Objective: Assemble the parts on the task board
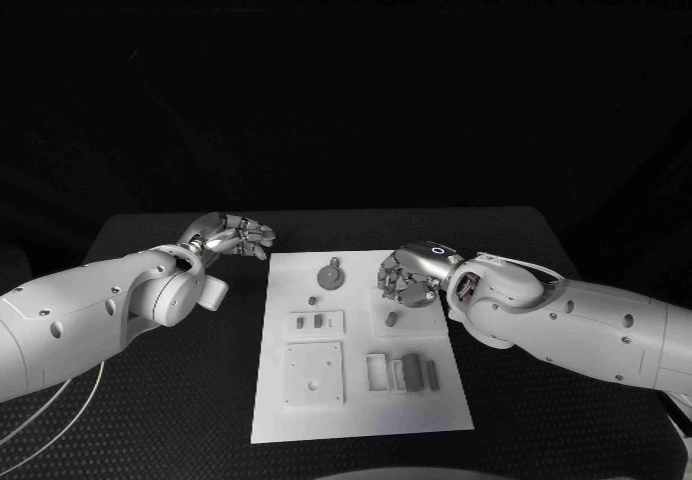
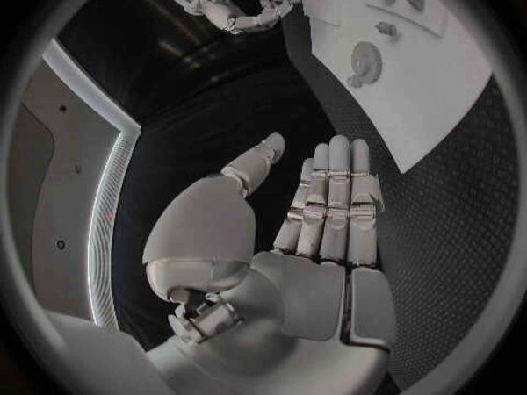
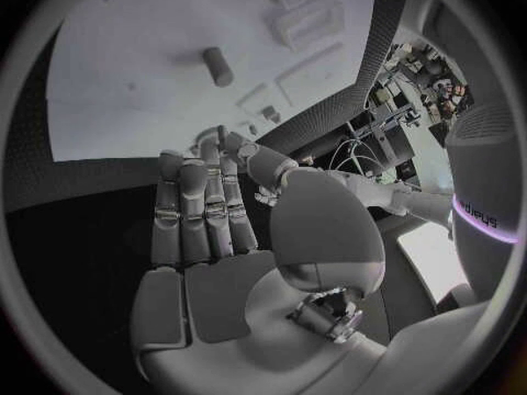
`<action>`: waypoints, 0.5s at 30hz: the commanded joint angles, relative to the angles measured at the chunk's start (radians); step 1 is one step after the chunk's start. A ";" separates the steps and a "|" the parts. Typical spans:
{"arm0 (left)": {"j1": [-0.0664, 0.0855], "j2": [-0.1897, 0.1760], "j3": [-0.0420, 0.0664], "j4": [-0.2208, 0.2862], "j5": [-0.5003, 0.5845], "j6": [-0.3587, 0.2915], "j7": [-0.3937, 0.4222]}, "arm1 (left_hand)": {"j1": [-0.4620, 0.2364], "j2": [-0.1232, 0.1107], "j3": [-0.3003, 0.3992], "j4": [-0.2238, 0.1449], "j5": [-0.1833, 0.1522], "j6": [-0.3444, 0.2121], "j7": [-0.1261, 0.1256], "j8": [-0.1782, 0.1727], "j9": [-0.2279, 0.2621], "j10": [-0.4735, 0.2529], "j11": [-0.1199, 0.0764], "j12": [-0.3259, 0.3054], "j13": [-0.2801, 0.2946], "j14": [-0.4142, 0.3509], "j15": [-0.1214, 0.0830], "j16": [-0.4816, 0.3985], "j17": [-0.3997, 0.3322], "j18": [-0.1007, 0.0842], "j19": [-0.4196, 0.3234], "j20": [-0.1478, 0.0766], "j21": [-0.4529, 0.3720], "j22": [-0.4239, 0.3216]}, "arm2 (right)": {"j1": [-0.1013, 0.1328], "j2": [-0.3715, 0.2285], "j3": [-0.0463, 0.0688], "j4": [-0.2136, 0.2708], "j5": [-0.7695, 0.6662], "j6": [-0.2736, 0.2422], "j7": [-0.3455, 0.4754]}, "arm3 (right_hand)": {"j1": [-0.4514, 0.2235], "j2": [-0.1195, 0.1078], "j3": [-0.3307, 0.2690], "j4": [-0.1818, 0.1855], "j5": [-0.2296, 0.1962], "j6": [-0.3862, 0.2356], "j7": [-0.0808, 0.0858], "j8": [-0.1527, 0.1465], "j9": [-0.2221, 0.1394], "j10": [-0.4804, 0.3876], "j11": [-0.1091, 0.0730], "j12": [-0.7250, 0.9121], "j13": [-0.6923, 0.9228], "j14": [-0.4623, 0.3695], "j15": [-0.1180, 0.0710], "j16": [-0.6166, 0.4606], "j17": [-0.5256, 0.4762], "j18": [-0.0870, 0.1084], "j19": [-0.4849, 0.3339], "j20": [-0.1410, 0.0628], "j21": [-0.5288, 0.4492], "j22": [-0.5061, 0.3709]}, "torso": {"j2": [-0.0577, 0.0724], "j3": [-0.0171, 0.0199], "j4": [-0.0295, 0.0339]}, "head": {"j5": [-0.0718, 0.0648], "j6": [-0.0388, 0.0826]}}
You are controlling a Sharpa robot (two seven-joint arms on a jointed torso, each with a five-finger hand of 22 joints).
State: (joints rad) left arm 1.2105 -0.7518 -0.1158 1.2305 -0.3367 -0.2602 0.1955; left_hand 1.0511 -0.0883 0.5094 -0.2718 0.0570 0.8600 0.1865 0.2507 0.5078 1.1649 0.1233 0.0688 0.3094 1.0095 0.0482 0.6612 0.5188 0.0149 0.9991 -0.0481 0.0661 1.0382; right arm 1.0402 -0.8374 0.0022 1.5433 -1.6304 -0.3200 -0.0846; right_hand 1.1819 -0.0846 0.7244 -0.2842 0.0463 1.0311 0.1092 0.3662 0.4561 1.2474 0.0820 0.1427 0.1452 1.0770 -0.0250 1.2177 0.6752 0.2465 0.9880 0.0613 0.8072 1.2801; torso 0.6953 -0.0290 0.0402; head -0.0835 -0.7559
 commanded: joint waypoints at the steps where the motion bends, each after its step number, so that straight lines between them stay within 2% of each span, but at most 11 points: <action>1: 0.001 0.003 0.001 -0.002 0.011 -0.002 0.008 | -0.005 -0.002 -0.006 0.001 -0.004 -0.008 0.001 0.006 -0.001 -0.002 -0.002 0.002 -0.001 0.005 0.001 -0.007 0.002 0.000 0.005 0.001 0.005 -0.001 | 0.000 0.012 0.001 0.030 0.014 -0.020 0.033 | -0.011 0.001 0.006 -0.001 0.004 0.000 0.003 0.002 0.001 0.006 -0.001 -0.002 -0.001 -0.001 -0.004 -0.007 0.000 0.015 0.005 0.000 0.005 0.000 | 0.000 0.0005 0.0015 | 0.011 -0.001; 2: 0.001 0.004 0.001 -0.003 0.012 -0.002 0.008 | -0.005 -0.002 -0.006 0.001 -0.004 -0.008 0.001 0.006 -0.001 -0.002 -0.002 0.002 -0.001 0.005 0.001 -0.007 0.002 0.000 0.005 0.001 0.005 -0.001 | 0.000 0.019 0.000 0.037 0.014 -0.017 0.036 | -0.011 0.001 0.006 -0.001 0.004 0.000 0.003 0.002 0.001 0.006 -0.001 -0.002 -0.001 -0.001 -0.004 -0.007 0.000 0.015 0.005 0.000 0.005 0.000 | 0.000 0.0003 0.0016 | 0.020 -0.001; 5: 0.001 0.007 0.001 -0.005 0.012 -0.006 0.009 | -0.005 -0.002 -0.006 0.001 -0.004 -0.008 0.001 0.006 -0.001 -0.001 -0.002 0.002 -0.001 0.005 0.001 -0.007 0.002 0.000 0.005 0.001 0.005 -0.002 | 0.000 0.033 0.000 0.053 -0.003 -0.009 0.040 | -0.011 0.001 0.006 -0.001 0.004 -0.001 0.003 0.002 0.001 0.006 -0.001 -0.002 -0.001 -0.001 -0.004 -0.007 0.000 0.015 0.005 0.000 0.005 0.000 | -0.001 -0.0004 0.0009 | 0.034 -0.003; 7: 0.001 0.008 0.001 -0.005 0.012 -0.009 0.010 | -0.005 -0.003 -0.006 0.001 -0.004 -0.007 0.001 0.006 -0.001 -0.001 -0.002 0.002 -0.001 0.005 0.001 -0.007 0.003 0.000 0.006 0.001 0.005 -0.002 | 0.000 0.047 -0.004 0.064 -0.018 -0.003 0.044 | -0.011 0.001 0.006 -0.001 0.004 -0.001 0.003 0.002 0.001 0.006 -0.001 -0.002 -0.001 -0.001 -0.004 -0.007 0.000 0.015 0.006 0.000 0.005 0.000 | -0.001 -0.0012 0.0012 | 0.036 -0.004; 9: 0.001 0.009 0.001 -0.007 0.015 -0.013 0.012 | -0.005 -0.002 -0.006 0.002 -0.004 -0.007 0.001 0.007 -0.001 -0.001 -0.002 0.002 -0.001 0.005 0.001 -0.008 0.003 0.000 0.006 0.001 0.005 -0.002 | 0.000 0.061 -0.016 0.072 -0.039 0.005 0.047 | -0.011 0.001 0.006 -0.001 0.004 -0.001 0.003 0.002 0.001 0.006 -0.001 -0.003 -0.001 -0.001 -0.004 -0.007 0.000 0.015 0.006 0.000 0.005 0.000 | 0.000 -0.0017 -0.0002 | 0.042 -0.003; 11: 0.001 0.014 0.001 -0.013 0.018 -0.020 0.015 | -0.005 -0.002 -0.006 0.002 -0.004 -0.006 0.001 0.007 -0.001 0.000 -0.003 0.002 -0.001 0.005 0.001 -0.008 0.004 -0.001 0.006 0.001 0.004 -0.002 | 0.000 0.075 -0.034 0.077 -0.059 0.013 0.052 | -0.011 0.001 0.006 -0.001 0.004 -0.001 0.003 0.001 0.001 0.006 -0.001 -0.003 -0.001 -0.001 -0.004 -0.007 0.000 0.015 0.006 0.000 0.004 0.000 | -0.001 -0.0025 -0.0025 | 0.050 -0.004; 15: 0.001 0.022 0.001 -0.021 0.028 -0.026 0.018 | -0.005 -0.003 -0.006 0.002 -0.004 -0.005 0.000 0.009 -0.001 0.002 -0.003 0.003 -0.001 0.005 0.001 -0.010 0.007 -0.001 0.005 0.001 0.004 -0.003 | -0.002 0.100 -0.068 0.079 -0.093 0.019 0.060 | -0.011 0.001 0.006 -0.001 0.004 -0.001 0.003 0.001 0.001 0.006 0.000 -0.003 -0.002 0.000 -0.003 -0.007 0.000 0.015 0.006 0.000 0.004 0.000 | -0.005 -0.0038 -0.0032 | 0.054 -0.008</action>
State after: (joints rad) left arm 1.2105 -0.7335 -0.1160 1.2098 -0.3262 -0.2708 0.1977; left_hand 1.0512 -0.0882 0.5095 -0.2718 0.0570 0.8602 0.1867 0.2548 0.5078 1.1649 0.1233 0.0688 0.3095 1.0095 0.0482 0.6574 0.5244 0.0149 0.9991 -0.0481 0.0661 1.0361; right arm 1.0391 -0.7431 -0.0646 1.6217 -1.6634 -0.3213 -0.0498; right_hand 1.1819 -0.0846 0.7243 -0.2842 0.0463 1.0307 0.1093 0.3627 0.4563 1.2474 0.0820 0.1427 0.1446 1.0767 -0.0237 1.2139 0.6752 0.2468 0.9877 0.0616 0.8054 1.2792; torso 0.6934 -0.0311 0.0383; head -0.0337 -0.7610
